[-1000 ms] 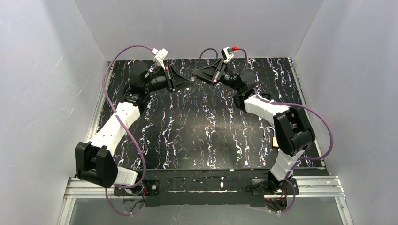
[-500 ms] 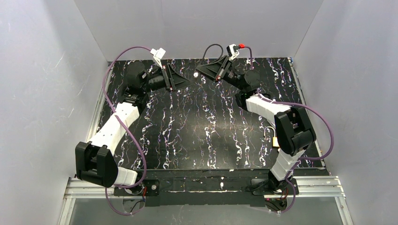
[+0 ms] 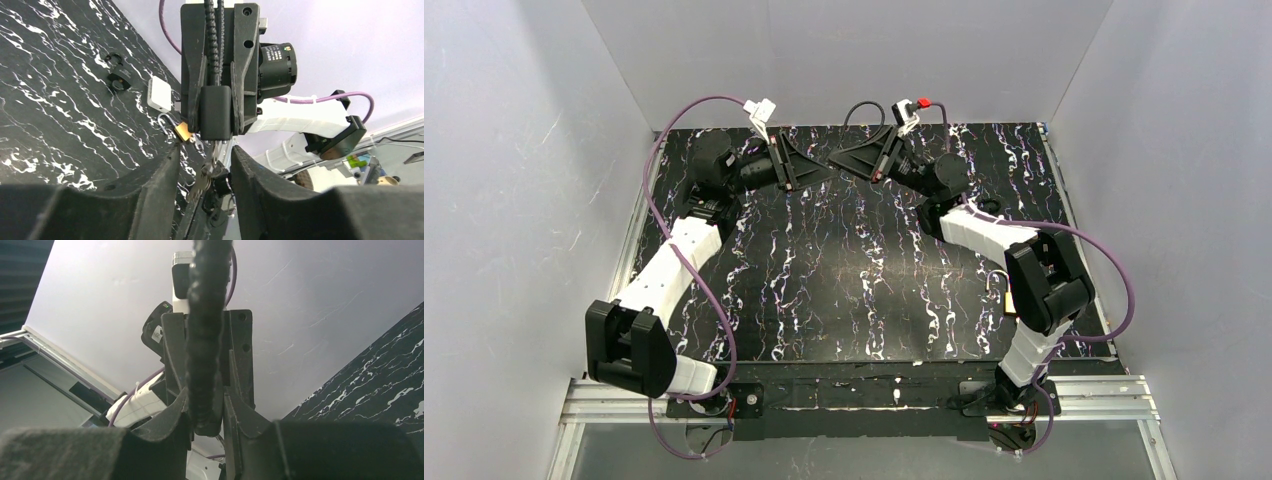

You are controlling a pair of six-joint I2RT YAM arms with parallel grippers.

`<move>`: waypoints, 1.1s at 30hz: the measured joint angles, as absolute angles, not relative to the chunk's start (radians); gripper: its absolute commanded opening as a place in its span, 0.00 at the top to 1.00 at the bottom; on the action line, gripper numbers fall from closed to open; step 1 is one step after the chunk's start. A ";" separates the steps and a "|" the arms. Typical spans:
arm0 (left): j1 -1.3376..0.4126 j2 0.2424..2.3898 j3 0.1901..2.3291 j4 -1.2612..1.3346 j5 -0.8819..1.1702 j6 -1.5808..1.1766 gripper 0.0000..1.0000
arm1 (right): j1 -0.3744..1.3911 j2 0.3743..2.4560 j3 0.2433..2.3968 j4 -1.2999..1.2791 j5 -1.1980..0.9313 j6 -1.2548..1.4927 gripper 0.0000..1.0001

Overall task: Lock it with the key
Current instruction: Lock the lock.

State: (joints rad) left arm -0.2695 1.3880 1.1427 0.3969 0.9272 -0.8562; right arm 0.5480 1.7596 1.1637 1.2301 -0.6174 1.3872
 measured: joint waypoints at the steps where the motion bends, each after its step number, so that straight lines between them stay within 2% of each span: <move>1: -0.270 1.388 1.143 0.398 0.927 -0.860 0.71 | 0.551 1.760 1.164 1.230 -0.618 1.385 0.99; 7: -0.270 1.388 1.143 0.432 0.937 -0.876 1.00 | 0.557 1.759 1.163 1.228 -0.622 1.380 0.99; 17: -0.270 1.388 1.144 0.442 0.901 -0.849 1.00 | 0.555 1.753 1.164 1.176 -0.589 1.378 0.99; 27: -0.352 1.414 1.331 0.027 0.606 -0.469 1.00 | 0.532 1.797 1.248 0.999 -0.561 1.391 0.99; 29: -0.341 1.412 1.311 0.065 0.645 -0.502 1.00 | 0.533 1.804 1.248 1.023 -0.567 1.403 0.99; 33: -0.297 1.437 1.197 0.374 0.787 -0.767 1.00 | 0.530 1.826 1.248 1.131 -0.580 1.428 0.99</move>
State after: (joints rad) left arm -0.2974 1.4368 1.1969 0.3740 0.7872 -0.7673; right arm 0.5301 1.8263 1.2476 1.1309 -0.5797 1.4281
